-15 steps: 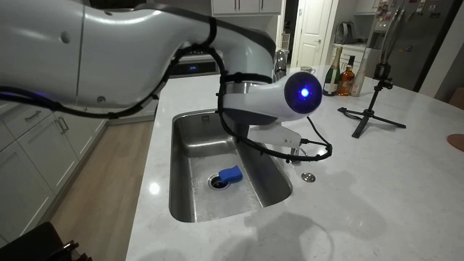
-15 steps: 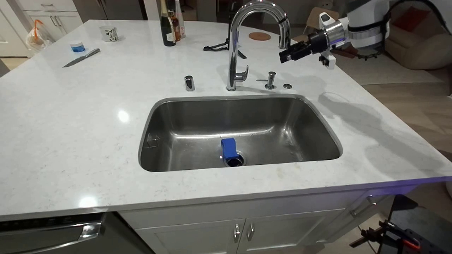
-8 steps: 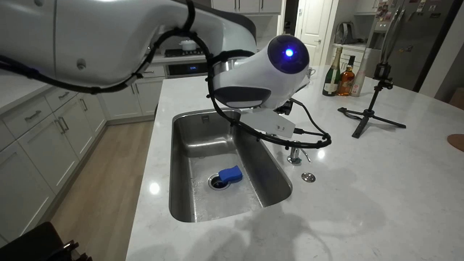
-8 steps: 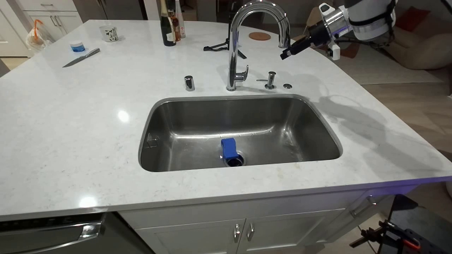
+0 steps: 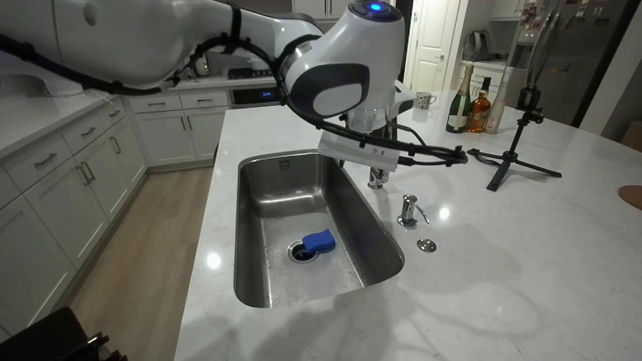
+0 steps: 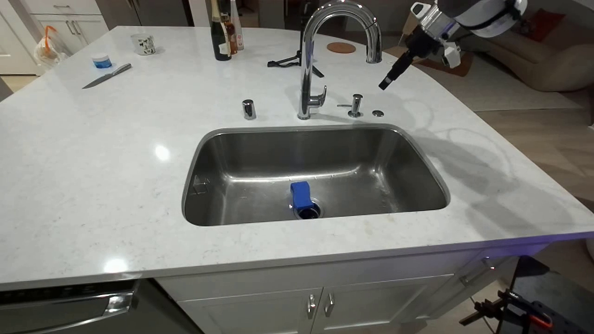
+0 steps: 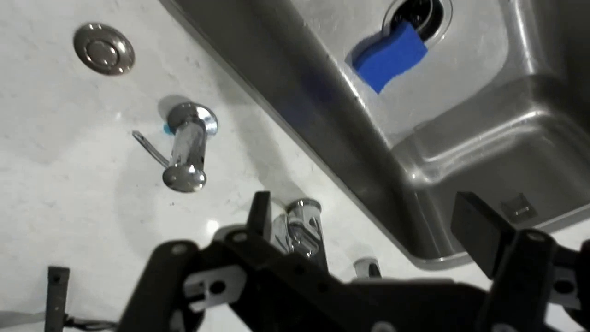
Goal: Push back the retractable faucet into the main hose
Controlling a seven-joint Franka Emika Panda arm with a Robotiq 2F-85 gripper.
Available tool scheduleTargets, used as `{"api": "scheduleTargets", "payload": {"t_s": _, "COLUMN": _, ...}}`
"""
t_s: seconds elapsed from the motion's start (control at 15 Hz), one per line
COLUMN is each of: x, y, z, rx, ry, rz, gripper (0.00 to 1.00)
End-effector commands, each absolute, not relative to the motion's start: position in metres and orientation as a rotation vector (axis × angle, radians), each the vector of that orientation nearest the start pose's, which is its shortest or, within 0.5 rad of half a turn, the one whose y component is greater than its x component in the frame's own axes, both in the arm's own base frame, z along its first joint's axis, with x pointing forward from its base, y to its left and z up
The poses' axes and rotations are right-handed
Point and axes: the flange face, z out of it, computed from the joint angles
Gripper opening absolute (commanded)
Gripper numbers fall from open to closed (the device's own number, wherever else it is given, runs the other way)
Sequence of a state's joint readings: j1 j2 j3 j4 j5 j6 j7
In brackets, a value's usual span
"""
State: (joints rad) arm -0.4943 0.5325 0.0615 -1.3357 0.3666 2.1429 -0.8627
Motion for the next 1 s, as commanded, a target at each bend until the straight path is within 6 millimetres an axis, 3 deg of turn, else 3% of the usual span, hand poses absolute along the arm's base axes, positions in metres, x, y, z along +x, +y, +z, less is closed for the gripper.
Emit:
{"api": "scheduleTargets", "payload": {"t_s": 0.0, "x": 0.679, "y": -0.280, "z": 0.465, "rx": -3.067, "ry": -0.374, "rz": -0.387, "gripper": 1.00}}
{"api": "scheduleTargets", "payload": {"t_s": 0.2, "x": 0.680, "y": -0.250, "z": 0.471, "rx": -3.155, "ry": -0.383, "rz": -0.117, "gripper": 1.00}}
{"api": "scheduleTargets", "payload": {"t_s": 0.4, "x": 0.681, "y": -0.204, "z": 0.476, "rx": -3.212, "ry": -0.385, "rz": 0.135, "gripper": 1.00}}
{"api": "scheduleTargets", "payload": {"t_s": 0.93, "x": 0.685, "y": -0.032, "z": 0.471, "rx": -3.255, "ry": -0.260, "rz": 0.406, "gripper": 1.00}}
